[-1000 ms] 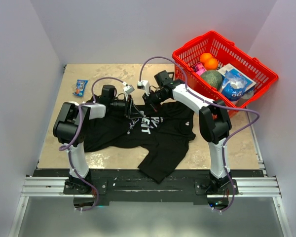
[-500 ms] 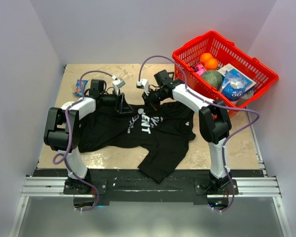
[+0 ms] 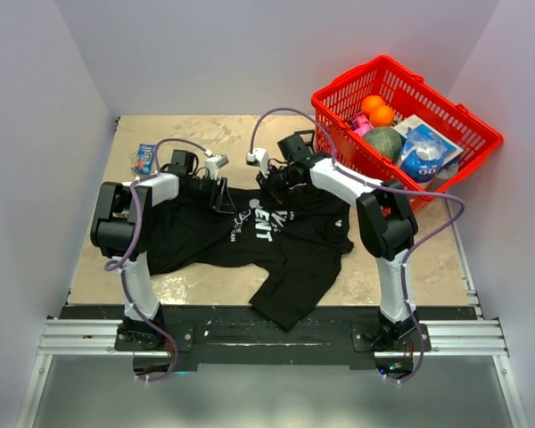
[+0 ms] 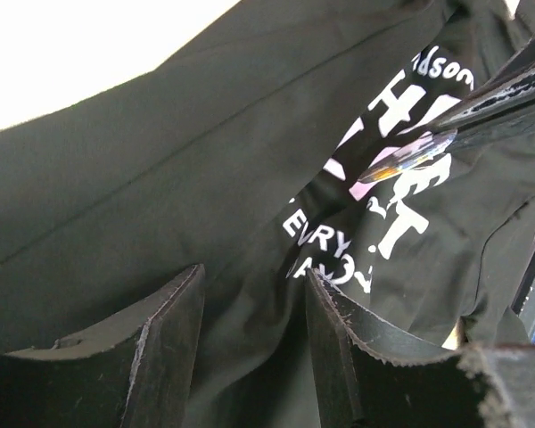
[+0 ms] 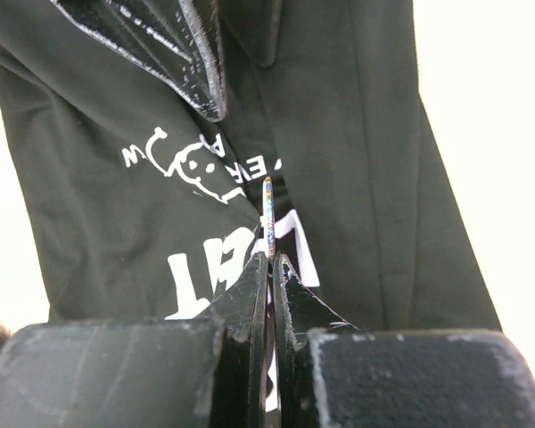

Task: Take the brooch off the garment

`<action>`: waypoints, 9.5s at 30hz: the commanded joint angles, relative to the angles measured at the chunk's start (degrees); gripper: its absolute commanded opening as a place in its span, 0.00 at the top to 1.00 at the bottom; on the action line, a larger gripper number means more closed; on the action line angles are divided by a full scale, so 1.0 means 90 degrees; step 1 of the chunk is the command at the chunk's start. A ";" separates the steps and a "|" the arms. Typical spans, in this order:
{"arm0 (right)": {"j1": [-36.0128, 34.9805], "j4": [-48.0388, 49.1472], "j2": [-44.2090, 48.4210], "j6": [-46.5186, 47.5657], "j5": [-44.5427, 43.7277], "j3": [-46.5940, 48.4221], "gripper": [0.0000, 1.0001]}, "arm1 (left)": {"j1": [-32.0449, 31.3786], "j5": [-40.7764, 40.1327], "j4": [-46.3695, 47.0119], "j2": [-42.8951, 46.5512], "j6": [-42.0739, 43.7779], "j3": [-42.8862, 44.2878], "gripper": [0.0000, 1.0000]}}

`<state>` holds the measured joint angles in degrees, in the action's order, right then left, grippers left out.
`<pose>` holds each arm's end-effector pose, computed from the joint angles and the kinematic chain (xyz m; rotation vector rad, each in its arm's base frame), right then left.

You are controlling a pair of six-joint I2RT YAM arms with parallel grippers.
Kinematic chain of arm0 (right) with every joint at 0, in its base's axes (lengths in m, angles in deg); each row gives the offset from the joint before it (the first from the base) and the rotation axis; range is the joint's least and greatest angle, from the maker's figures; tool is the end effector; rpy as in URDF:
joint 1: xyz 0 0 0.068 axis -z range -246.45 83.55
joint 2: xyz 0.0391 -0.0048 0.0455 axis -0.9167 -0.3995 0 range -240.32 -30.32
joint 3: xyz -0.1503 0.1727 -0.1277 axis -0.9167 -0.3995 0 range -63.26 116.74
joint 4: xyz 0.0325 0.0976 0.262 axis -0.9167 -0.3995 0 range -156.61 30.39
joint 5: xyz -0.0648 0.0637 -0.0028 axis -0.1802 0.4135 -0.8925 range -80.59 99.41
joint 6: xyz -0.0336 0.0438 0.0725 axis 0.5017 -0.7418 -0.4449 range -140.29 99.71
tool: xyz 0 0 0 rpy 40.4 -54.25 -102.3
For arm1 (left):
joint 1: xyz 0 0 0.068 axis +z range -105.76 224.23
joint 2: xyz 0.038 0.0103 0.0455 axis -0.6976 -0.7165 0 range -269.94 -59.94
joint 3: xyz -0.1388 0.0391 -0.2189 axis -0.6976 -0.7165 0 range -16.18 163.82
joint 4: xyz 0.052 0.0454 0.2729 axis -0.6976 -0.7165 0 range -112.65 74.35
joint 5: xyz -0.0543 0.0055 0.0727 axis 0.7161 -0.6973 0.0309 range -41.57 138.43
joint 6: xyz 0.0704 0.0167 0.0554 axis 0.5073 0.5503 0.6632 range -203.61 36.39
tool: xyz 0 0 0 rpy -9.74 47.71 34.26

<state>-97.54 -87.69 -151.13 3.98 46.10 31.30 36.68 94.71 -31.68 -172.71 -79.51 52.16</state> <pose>0.3997 0.2980 0.1535 -1.3595 2.0331 0.8517 0.4031 -0.1130 0.0897 0.5246 2.4147 -1.0684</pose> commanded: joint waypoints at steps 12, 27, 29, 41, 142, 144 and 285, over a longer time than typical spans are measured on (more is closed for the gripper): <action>-0.0500 0.0434 0.0142 0.0242 -0.0687 -0.0477 1.00 | -0.0030 0.0356 0.0013 0.0185 0.0336 -0.0219 0.48; -0.0823 0.3400 0.1295 0.1629 -0.1762 -0.2625 1.00 | -0.0030 0.0072 -0.0650 0.0108 0.0453 -0.0337 0.50; -0.0842 0.3588 0.1246 0.1902 -0.1733 -0.2694 1.00 | -0.0030 0.0140 -0.0689 0.0118 0.0472 -0.0337 0.50; -0.0999 0.3852 0.1217 0.2088 -0.1625 -0.2724 1.00 | -0.0011 0.2162 -0.1441 -0.0047 0.1097 0.0122 0.54; -0.0510 0.1606 0.0417 -0.0276 -0.0287 -0.0400 0.87 | 0.0253 -0.0181 -0.0992 0.0352 -0.0964 -0.0200 0.52; -0.0559 0.1567 0.0319 -0.0158 -0.0336 -0.0370 0.87 | 0.0185 -0.0230 -0.1031 0.0420 -0.0837 -0.0181 0.53; -0.0657 -0.0728 -0.0815 0.1004 -0.0551 0.0294 0.93 | -0.0381 0.2084 -0.1100 -0.1922 -0.1432 0.1948 0.50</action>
<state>-103.58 -94.92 -159.35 13.07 44.61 35.59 34.19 111.94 -43.85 -188.21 -90.64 67.06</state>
